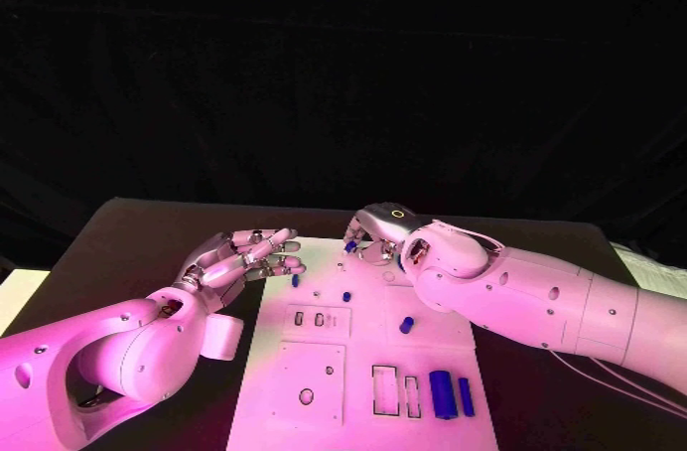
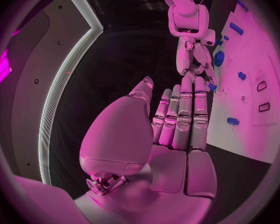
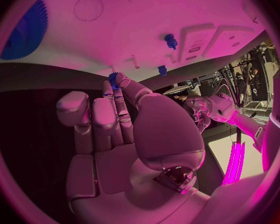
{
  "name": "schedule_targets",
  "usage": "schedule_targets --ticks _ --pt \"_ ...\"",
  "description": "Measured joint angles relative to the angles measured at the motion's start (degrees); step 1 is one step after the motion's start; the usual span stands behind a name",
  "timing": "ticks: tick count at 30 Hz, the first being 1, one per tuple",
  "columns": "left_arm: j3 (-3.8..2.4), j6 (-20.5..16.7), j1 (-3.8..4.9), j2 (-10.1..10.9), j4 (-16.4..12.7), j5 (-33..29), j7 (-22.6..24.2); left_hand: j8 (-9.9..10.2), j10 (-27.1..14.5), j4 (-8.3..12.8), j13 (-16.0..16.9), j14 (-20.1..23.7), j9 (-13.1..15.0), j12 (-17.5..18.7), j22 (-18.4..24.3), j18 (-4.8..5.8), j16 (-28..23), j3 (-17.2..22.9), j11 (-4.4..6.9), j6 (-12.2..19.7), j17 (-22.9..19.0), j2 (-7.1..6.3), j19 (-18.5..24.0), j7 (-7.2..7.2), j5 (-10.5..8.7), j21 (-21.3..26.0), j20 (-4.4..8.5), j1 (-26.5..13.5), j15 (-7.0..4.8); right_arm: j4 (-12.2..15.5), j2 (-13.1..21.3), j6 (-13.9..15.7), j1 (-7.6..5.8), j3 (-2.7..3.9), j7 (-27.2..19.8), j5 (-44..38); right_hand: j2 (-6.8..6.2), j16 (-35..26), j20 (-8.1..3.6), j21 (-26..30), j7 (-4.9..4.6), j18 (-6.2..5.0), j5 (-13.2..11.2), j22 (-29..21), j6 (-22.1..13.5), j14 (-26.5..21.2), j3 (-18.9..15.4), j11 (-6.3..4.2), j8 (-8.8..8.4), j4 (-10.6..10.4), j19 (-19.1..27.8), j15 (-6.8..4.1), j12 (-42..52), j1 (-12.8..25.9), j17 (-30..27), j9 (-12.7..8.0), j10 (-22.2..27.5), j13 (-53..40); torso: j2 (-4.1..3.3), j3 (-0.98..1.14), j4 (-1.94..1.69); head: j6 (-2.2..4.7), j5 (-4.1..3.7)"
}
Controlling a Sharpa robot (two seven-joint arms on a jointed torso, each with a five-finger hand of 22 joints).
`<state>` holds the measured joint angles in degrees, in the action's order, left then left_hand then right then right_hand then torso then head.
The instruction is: Assemble the parts on the task board
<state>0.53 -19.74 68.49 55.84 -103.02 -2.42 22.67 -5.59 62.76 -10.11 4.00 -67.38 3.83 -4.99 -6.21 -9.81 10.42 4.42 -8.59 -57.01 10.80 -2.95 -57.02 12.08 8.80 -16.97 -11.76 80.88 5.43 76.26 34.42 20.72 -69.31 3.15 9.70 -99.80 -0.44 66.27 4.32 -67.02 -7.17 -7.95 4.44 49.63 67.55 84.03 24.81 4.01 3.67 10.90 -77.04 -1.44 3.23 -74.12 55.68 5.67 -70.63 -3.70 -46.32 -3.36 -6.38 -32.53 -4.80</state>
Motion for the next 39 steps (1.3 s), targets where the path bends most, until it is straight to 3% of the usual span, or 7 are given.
schedule_targets --ticks 2,21,28,33,34,37,39 --pt "0.00 0.0 0.00 0.0 0.0 0.0 0.0 0.0 0.0 0.0 0.0 0.0 0.0 0.0 0.0 -0.01 0.0 0.0 0.00 0.0 0.0 0.00 0.0 0.00 0.00 0.0 0.00 0.0 0.00 -0.2 -0.2 0.0 -0.08 0.00 0.0 0.0 -0.29 0.0 0.00 -0.3 -0.07 0.00 0.0 0.1 -0.1 0.0 1.2 0.00 -0.08 -1.2 0.0 0.00 0.0 0.3 0.0 0.0 0.0 -0.1 -0.09 -0.03 -0.03 0.08 -0.03" --pt "0.00 0.1 0.04 -0.1 0.0 0.0 -0.1 0.0 0.0 0.0 0.0 0.0 0.0 0.0 0.0 -0.01 0.0 0.0 0.00 0.0 0.0 0.00 0.0 0.00 0.00 0.0 0.00 0.0 0.00 -3.4 -2.5 -1.8 -0.16 -0.03 -0.1 0.0 -0.90 0.2 0.20 -0.6 -0.26 0.00 -0.6 0.4 -0.3 0.0 2.2 -0.03 -0.15 -2.3 0.2 0.00 0.2 0.7 0.2 0.1 0.0 0.1 -0.42 -0.18 -0.23 -0.09 0.12" --pt "0.00 0.1 0.13 0.0 -0.1 0.0 -0.1 0.3 0.0 0.2 0.0 0.0 0.0 0.0 0.1 0.00 0.0 -0.2 0.00 0.0 0.1 0.00 -0.2 0.00 0.00 0.2 -0.20 0.0 0.00 -3.6 -2.6 -2.7 -0.28 0.07 -0.2 0.0 -2.33 0.4 0.22 -0.6 -0.45 -0.01 -0.6 0.2 -0.7 0.0 2.3 -0.26 -0.15 -3.2 0.7 0.02 0.2 1.3 -0.1 0.0 0.3 0.0 -0.49 -0.18 -0.15 -0.23 0.47" --pt "-0.01 0.1 0.23 0.0 -0.1 0.0 -0.1 0.3 0.0 0.2 0.0 0.0 0.0 0.0 0.1 0.00 0.0 -0.2 0.00 0.0 0.1 0.00 -0.2 0.00 0.00 0.2 -0.20 0.0 0.00 -3.9 -2.5 -2.6 -0.21 -0.01 0.0 0.0 -6.18 -4.7 1.53 5.1 -1.60 -0.15 -1.3 -9.5 -9.3 -0.7 -0.5 1.43 0.07 -5.0 5.5 1.79 0.3 2.7 -7.2 -1.8 8.4 0.2 -0.51 -0.19 -0.13 -0.21 0.49" --pt "-0.01 0.1 0.24 0.0 -0.1 0.0 -0.1 0.3 0.0 0.2 0.0 0.0 0.0 0.0 0.1 0.00 0.0 -0.2 0.00 0.0 0.1 0.00 -0.2 0.00 0.00 0.2 -0.20 0.0 0.00 -3.9 -2.4 -2.5 -0.19 -0.02 0.1 0.0 -6.59 -5.9 1.83 6.6 -1.80 -0.93 -1.3 -11.6 -10.9 -1.0 -1.8 1.75 0.07 -5.4 6.4 2.09 0.2 2.2 -8.8 -1.9 10.5 0.2 -0.52 -0.19 -0.14 -0.19 0.49" --pt "-0.01 0.1 0.27 0.0 -0.1 0.0 -0.2 0.3 0.0 0.2 0.0 0.0 0.0 0.0 0.1 0.00 -0.3 -0.2 0.00 0.0 0.1 0.00 -0.2 0.00 0.00 0.2 -0.20 0.0 0.00 -3.7 -2.2 -1.7 -0.19 -0.02 0.6 0.0 -7.25 -7.4 2.24 8.3 -2.30 -0.92 -1.3 -14.1 -12.6 -1.2 -4.4 2.24 0.07 -6.5 7.0 2.28 0.3 1.5 -10.7 -1.9 12.7 0.2 -0.52 -0.19 -0.15 -0.11 0.47" --pt "-0.01 0.1 0.29 0.1 0.0 0.0 -0.2 0.3 0.0 0.2 0.0 0.0 0.0 0.0 0.1 0.00 -0.3 -0.2 0.00 0.0 0.1 0.00 -0.2 0.00 0.00 0.2 -0.20 0.0 0.00 -3.3 -2.0 -1.0 -0.19 -0.02 0.8 0.0 -6.71 -7.6 2.24 8.4 -2.33 -0.92 -1.3 -14.4 -12.6 -1.2 -5.3 2.24 0.07 -7.1 7.0 2.28 0.3 0.7 -11.0 -1.9 12.7 0.1 -0.55 -0.18 -0.12 0.04 0.56"
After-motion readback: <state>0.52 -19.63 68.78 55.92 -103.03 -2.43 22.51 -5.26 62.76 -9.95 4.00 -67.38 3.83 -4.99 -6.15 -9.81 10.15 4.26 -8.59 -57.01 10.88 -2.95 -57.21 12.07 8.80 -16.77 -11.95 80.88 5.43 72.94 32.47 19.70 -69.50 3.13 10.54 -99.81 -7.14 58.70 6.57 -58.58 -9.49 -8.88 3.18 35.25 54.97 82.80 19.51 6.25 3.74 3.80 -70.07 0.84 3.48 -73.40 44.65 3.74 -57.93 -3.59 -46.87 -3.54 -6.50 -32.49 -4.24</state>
